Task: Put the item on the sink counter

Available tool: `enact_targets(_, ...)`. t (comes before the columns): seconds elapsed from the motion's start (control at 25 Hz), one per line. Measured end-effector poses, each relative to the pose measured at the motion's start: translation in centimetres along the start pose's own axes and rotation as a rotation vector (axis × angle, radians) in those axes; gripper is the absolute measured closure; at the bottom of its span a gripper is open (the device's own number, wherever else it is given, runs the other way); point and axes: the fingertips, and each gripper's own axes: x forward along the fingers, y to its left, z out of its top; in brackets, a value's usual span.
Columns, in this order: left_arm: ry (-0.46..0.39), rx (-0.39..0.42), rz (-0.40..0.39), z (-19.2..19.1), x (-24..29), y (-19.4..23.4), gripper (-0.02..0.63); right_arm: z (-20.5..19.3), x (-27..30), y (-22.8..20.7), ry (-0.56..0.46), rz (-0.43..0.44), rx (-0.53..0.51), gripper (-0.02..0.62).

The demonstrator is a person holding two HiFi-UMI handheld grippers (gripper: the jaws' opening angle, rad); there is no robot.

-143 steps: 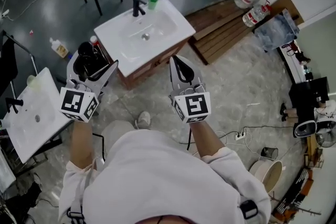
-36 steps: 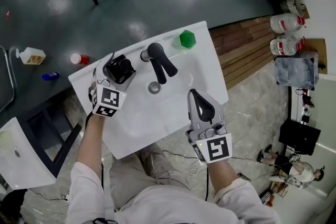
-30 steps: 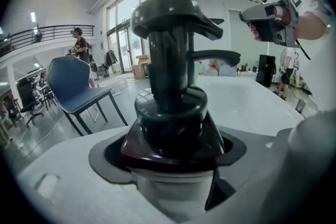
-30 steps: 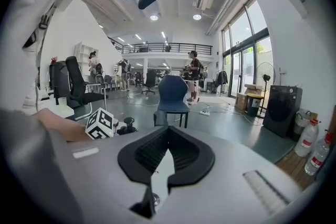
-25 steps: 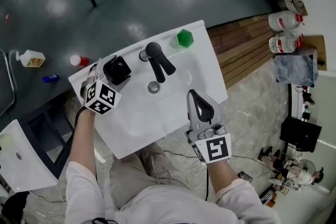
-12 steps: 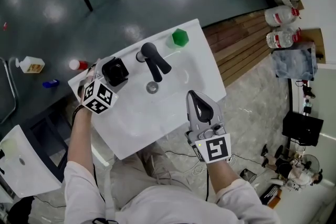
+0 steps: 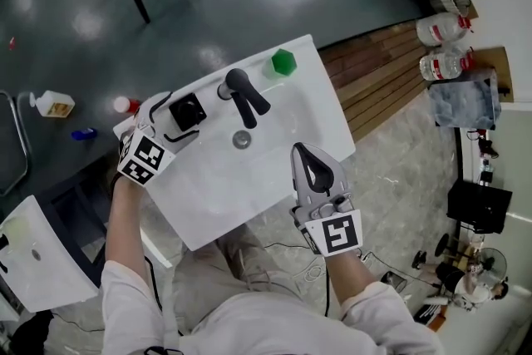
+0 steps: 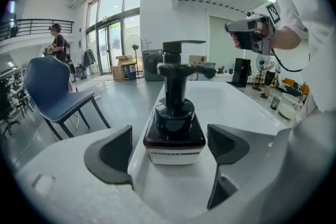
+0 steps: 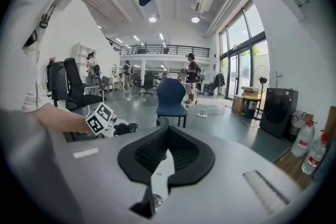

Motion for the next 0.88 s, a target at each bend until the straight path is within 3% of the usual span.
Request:
enact_targets(0.4,-0.171,-0.191,0.046,4.6,-6.2,-0.2,0.175,3.7,-1.3,1.0,-0.061,0.009,-0.002,0.592)
enact_targets(0.56,-0.246,-0.223,0.091,7.5,-9.5,0.0,0.229,5.6,-2.1,1.5,-0.087,0.013,0.001,0.592)
enact_targets(0.68,-0.308,-0.239,0.135,10.2,-12.4,0.0,0.317,7.2,-2.9,1.8,-0.106,0.016,0.001,0.592)
enact_targets(0.88,-0.408,-0.247,0.188,14.7,-17.3,-0.5,0.41,9.8,-4.0,2.9,-0.133,0.029,-0.001,0.592)
